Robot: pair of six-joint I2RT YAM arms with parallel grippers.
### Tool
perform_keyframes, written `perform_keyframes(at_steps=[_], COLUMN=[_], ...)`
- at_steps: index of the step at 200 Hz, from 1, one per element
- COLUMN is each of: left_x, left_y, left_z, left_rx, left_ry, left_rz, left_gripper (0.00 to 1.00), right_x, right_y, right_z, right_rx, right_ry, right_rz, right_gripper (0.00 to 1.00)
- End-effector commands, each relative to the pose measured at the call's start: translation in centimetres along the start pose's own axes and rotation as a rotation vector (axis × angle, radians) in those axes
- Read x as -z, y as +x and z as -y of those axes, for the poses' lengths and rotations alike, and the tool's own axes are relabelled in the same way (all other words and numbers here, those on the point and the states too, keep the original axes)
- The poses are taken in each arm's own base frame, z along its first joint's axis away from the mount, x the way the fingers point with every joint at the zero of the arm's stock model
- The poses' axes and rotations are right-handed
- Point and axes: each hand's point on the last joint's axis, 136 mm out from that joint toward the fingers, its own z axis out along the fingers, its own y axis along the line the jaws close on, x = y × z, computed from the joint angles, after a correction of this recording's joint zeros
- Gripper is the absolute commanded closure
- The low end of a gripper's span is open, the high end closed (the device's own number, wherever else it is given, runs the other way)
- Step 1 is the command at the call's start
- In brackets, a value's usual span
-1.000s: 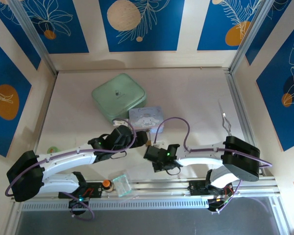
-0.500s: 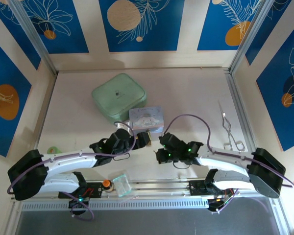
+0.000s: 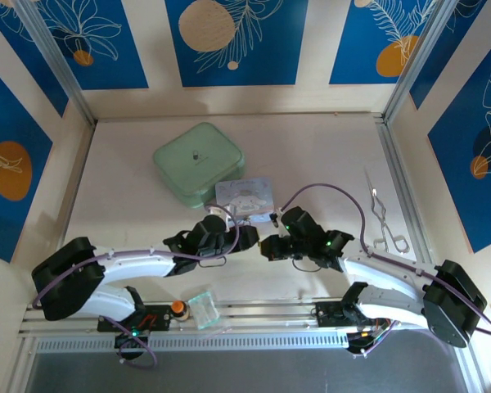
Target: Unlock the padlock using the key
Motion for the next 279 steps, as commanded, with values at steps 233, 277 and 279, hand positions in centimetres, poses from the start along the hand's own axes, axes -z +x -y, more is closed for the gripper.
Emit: perform_keyframes(at_steps=[233, 277, 279], left_x=[3.8, 6.3, 6.5], left_y=[-7.7, -8.8, -8.8], left_z=[6.9, 10.6, 10.7], left_rx=[-0.006, -0.163, -0.168], left_ry=[0.293, 0.348, 0.35], left_rz=[0.237, 0.256, 0.259], left_gripper=[1.0, 1.0, 1.0], right_x=[9.8, 11.1, 11.2], right_y=[-9.5, -11.6, -11.6], right_z=[-7.0, -8.8, -8.9], right_rx=[0.023, 0.102, 0.108], right_ry=[-0.55, -0.655, -0.659], right_rz=[0.343, 0.328, 0.326], right_gripper=[0.0, 0.31, 0.32])
